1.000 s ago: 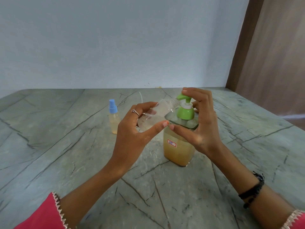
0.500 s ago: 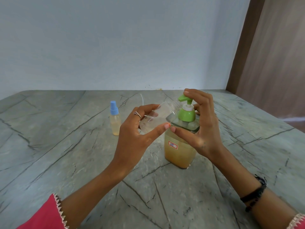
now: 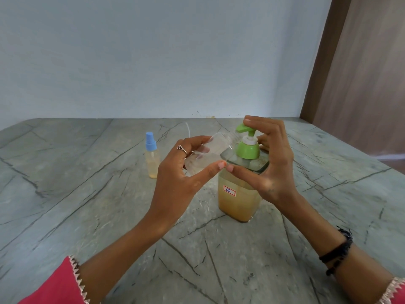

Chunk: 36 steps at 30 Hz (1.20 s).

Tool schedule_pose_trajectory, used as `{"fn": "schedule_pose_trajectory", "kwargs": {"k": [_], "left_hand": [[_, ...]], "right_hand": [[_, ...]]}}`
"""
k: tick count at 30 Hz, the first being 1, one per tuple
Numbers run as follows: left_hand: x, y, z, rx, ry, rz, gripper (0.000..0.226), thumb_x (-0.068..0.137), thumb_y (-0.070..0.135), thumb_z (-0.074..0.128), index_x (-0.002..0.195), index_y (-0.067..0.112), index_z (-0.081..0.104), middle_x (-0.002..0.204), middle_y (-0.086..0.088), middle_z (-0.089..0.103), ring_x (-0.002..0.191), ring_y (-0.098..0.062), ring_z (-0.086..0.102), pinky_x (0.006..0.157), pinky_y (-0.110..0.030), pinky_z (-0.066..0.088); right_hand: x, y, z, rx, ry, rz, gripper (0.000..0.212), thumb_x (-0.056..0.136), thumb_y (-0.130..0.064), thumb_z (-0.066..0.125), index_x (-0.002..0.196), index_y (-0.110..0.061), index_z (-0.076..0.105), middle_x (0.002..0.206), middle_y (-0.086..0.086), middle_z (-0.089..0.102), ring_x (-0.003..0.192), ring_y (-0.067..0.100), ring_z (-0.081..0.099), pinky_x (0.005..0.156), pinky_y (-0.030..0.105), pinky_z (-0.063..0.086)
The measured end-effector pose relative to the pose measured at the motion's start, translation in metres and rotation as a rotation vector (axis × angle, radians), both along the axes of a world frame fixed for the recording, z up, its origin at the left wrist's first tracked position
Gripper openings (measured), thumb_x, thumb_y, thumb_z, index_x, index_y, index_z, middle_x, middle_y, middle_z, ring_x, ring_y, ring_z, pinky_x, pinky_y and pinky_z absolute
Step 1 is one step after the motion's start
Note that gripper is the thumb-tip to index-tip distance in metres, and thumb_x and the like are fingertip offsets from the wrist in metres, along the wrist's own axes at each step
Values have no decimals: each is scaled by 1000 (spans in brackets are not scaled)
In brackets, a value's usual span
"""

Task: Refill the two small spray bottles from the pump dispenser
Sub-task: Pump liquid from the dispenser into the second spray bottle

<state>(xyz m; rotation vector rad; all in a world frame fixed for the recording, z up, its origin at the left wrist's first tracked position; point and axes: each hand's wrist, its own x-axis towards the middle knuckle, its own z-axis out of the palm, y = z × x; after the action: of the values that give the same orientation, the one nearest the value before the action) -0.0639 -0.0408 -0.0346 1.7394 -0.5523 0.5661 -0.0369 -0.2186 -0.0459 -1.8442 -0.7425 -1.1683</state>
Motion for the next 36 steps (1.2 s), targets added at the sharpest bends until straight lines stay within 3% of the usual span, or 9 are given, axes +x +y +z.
{"fn": "schedule_pose_trajectory", "kwargs": {"k": [4,9,19,27,36], "left_hand": [[1,1,-2,-8,20,5,42,68,39,75,106,36,57,102,10,64,97,2,60,78,-6,44],[0,0,-2,-19,37,0,41,67,40,76,102,41,55,102,10,63,95,5,59,77,-7,45],[-2,-1,0,-41,20,-35,40,65,38,68,103,37,57,102,8,63,94,6,59,75,-4,44],[-1,0,-2,-34,19,-16,41,65,40,69,105,37,58,98,12,64,94,5,59,77,-6,44],[0,0,-2,-34,30,-16,42,66,43,67,107,33,58,101,7,64,94,1,61,74,-7,44]], "right_hand": [[0,0,2,16,16,12,60,66,-35,77,117,-21,51,116,-15,45,106,0,53,80,14,43],[1,0,2,22,41,12,57,64,-35,78,114,-23,53,111,-14,46,101,3,55,78,16,45],[-1,0,-3,-49,20,-45,69,72,-38,71,132,-22,41,128,-12,40,115,-2,49,80,7,43],[-5,-5,1,-178,43,-52,89,69,-72,63,139,-27,31,139,-20,29,127,-5,38,89,7,42],[-3,-2,-3,-120,18,-71,72,74,-37,75,133,-18,39,135,1,39,119,-1,46,82,8,43]]}}
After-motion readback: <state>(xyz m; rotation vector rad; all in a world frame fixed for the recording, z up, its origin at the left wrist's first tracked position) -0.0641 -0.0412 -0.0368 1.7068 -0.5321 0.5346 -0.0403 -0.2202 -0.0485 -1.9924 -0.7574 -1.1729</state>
